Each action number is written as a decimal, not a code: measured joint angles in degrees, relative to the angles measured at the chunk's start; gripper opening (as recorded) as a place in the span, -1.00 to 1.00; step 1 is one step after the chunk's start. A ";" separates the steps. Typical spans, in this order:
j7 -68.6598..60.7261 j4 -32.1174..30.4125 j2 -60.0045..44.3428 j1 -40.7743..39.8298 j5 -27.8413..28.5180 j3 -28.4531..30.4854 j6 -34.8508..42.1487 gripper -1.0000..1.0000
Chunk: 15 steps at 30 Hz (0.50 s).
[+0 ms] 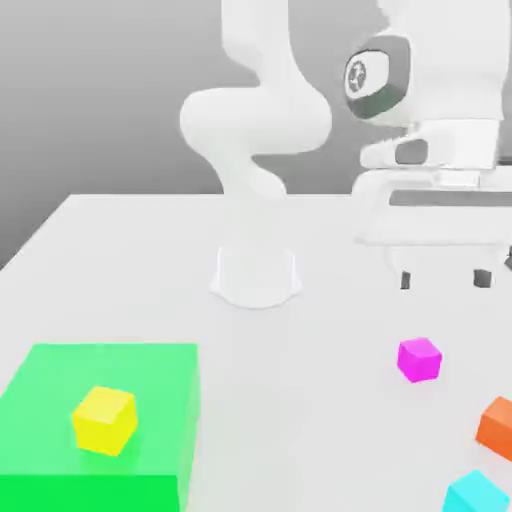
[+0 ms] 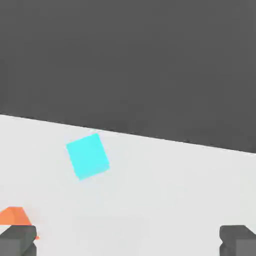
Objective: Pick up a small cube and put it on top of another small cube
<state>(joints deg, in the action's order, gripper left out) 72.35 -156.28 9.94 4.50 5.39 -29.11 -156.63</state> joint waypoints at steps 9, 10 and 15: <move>8.85 -6.85 -13.68 9.05 1.53 -1.87 -10.39 0.00; 10.16 -6.60 -14.62 9.58 3.21 -0.91 -11.03 0.00; 16.95 -5.24 -19.37 14.67 12.19 6.31 -14.23 0.00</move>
<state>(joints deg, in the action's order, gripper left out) 89.30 -161.51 -9.43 19.18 17.58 -22.80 -170.86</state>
